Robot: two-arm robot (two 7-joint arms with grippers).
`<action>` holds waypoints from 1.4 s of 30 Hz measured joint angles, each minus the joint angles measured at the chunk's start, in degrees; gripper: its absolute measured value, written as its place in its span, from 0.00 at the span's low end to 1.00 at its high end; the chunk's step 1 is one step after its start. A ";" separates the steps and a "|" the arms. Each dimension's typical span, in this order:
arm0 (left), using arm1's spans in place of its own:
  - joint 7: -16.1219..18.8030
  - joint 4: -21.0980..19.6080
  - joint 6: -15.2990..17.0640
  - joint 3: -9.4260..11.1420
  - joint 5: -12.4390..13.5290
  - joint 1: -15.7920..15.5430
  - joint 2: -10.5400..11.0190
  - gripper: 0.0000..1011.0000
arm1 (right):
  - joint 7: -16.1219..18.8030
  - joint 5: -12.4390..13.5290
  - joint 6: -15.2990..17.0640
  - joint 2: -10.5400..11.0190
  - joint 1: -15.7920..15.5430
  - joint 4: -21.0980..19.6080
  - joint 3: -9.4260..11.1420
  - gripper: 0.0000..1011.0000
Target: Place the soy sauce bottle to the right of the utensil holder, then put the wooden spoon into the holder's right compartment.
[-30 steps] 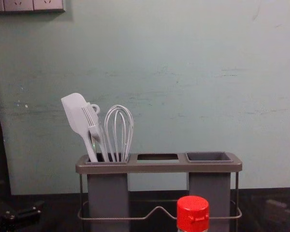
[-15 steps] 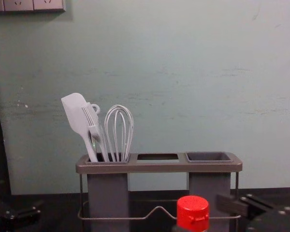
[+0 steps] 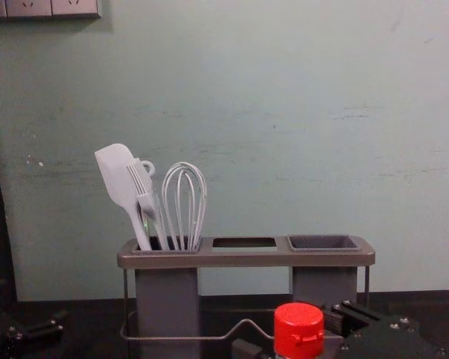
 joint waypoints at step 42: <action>0.00 0.00 0.00 0.00 0.00 0.00 0.00 0.99 | 1.80 1.70 -1.35 -0.07 -5.98 -4.71 14.27 0.38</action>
